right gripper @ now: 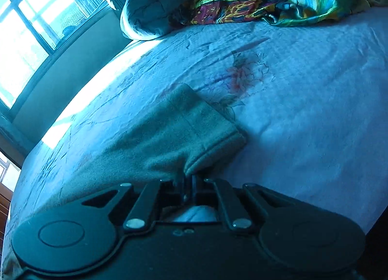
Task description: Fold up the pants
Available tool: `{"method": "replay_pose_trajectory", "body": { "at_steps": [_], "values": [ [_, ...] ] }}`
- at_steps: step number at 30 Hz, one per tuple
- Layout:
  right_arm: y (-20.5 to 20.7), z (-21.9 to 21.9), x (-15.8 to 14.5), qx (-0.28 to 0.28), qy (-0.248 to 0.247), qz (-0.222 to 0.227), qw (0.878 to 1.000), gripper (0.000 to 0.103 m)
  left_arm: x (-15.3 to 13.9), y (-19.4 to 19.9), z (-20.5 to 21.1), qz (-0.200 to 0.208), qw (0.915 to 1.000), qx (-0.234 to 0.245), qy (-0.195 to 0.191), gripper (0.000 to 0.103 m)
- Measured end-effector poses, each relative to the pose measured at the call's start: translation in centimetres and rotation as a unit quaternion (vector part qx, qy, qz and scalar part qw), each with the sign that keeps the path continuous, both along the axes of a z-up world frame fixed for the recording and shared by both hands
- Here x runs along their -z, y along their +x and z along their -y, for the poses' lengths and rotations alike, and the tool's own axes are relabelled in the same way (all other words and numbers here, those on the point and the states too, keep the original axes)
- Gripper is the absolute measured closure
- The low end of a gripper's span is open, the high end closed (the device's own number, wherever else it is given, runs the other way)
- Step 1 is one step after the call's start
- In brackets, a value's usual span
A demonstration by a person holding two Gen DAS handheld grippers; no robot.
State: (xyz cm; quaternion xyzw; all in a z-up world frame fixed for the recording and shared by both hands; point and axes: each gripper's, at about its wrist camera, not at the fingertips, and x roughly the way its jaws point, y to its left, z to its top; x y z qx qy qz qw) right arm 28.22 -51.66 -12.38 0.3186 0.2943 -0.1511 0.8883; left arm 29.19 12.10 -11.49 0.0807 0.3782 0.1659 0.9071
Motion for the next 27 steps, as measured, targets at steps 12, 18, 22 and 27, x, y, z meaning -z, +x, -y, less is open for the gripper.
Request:
{"method": "replay_pose_trajectory", "body": {
  "at_steps": [12,18,22,27],
  "values": [
    [-2.0,-7.6,-3.6,-0.090,-0.049,0.026,0.994,0.087,-0.7,-1.2,-0.1,0.041,0.9984,0.016,-0.036,0.000],
    [1.4,-10.0,-4.0,-0.121,-0.014,0.040,0.992,0.088,-0.9,-1.4,0.2,0.033,0.9982,0.035,-0.035,0.000],
    [1.0,-5.2,-4.7,-0.054,-0.014,0.049,0.997,0.083,-1.0,-1.7,-1.2,0.035,0.9983,0.020,-0.043,0.000],
    [-3.2,1.4,-3.8,0.046,0.062,0.058,0.995,0.081,-0.6,-1.2,-1.1,0.035,0.9980,0.022,-0.049,0.000]
  ]
}}
